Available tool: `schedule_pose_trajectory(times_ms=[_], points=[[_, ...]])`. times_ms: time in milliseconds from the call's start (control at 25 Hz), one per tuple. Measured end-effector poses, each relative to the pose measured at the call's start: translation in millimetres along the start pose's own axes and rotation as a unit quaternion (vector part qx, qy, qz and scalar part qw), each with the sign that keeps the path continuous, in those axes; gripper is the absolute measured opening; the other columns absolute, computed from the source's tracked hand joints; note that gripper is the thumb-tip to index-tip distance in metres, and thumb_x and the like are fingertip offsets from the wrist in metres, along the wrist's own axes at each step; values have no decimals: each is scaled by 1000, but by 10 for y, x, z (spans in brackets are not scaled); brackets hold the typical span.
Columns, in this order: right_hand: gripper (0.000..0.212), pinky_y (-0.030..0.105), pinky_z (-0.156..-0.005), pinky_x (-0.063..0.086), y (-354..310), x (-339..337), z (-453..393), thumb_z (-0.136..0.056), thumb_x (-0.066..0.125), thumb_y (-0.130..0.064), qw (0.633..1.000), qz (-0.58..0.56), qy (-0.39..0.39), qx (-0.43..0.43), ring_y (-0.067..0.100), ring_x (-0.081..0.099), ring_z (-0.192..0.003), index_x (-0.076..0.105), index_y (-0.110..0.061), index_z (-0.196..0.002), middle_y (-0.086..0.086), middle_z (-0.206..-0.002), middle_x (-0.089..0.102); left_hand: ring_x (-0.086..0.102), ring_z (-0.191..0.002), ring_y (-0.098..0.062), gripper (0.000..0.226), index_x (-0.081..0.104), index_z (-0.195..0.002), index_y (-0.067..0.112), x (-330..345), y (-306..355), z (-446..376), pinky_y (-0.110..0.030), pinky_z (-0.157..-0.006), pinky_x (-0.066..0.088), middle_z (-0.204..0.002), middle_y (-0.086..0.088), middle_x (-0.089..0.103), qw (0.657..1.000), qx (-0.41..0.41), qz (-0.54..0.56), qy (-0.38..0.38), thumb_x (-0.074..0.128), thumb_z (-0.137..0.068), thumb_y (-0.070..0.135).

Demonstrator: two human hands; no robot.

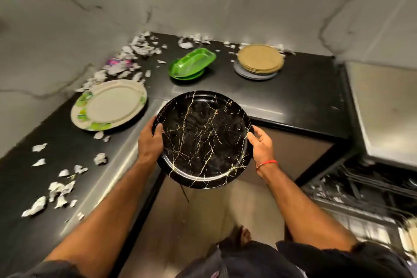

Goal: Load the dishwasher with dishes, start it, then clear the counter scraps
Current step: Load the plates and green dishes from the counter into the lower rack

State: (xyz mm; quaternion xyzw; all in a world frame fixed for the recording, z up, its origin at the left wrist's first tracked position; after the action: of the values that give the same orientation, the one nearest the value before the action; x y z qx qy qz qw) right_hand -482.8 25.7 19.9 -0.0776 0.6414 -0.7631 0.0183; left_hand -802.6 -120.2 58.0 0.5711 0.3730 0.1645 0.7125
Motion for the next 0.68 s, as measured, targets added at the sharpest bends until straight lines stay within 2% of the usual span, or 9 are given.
schedule_pose_trajectory(times_ms=[160,200,320,400,480,600,680], points=[[25,19,-71,54,-163,-1188,378,-94,57,1,993,7,116,-21,1,64,-69,64,-17,-111,-3,-89,69,71,-101,-24,32,63,-128,27,957,260,316,-50,-93,57,-112,0,71,995,8,-4,-99,63,-96,24],[24,20,-72,54,-177,-1525,484,-95,58,-1,989,4,146,-24,2,65,-71,64,-18,-109,-3,-88,69,71,-99,-24,28,64,-123,26,1230,385,464,-50,-92,58,-109,-2,71,992,17,-17,-125,65,-95,22],[21,29,-88,53,-176,-2530,868,-95,58,-3,973,-6,231,-22,12,64,-89,63,-13,-113,2,-99,68,69,-100,-20,23,63,-116,25,2078,699,1004,-45,-94,58,-111,-3,69,977,37,-45,-205,65,-96,13],[23,23,-82,53,-186,-3163,1193,-96,58,-1,958,-5,286,-29,5,63,-82,61,-7,-118,5,-98,65,69,-100,-16,25,64,-119,23,2641,856,1401,-41,-96,57,-110,1,69,964,55,-68,-252,66,-96,12],[21,18,-72,51,-176,-3763,1557,-96,57,1,943,7,329,-38,-3,61,-70,58,-5,-116,1,-88,62,67,-100,-14,27,64,-122,18,3194,1013,1797,-37,-99,54,-106,5,68,947,82,-97,-295,67,-95,12],[21,24,-74,50,-44,-4702,2208,-96,57,1,918,21,396,-32,3,58,-73,57,-4,-117,0,-86,61,67,-94,-13,25,67,-118,15,4044,1247,2542,-28,-96,50,-107,1,71,910,132,-155,-361,70,-93,13],[22,25,-78,52,103,-5220,2608,-96,57,2,905,15,424,-26,4,61,-76,56,-3,-118,3,-87,62,66,-94,-13,26,67,-119,14,4548,1334,3042,-30,-96,51,-111,-2,73,886,163,-175,-398,70,-93,14]])
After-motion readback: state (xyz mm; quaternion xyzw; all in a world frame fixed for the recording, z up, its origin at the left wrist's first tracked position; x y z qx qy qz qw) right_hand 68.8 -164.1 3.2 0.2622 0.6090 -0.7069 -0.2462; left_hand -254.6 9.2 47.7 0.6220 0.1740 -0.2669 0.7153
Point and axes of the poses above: each hand's wrist, its own z-axis away from the middle knuckle, its own x-axis out of the palm, y = z × x, the point moved 7 cm from there along -z, towards the middle knuckle
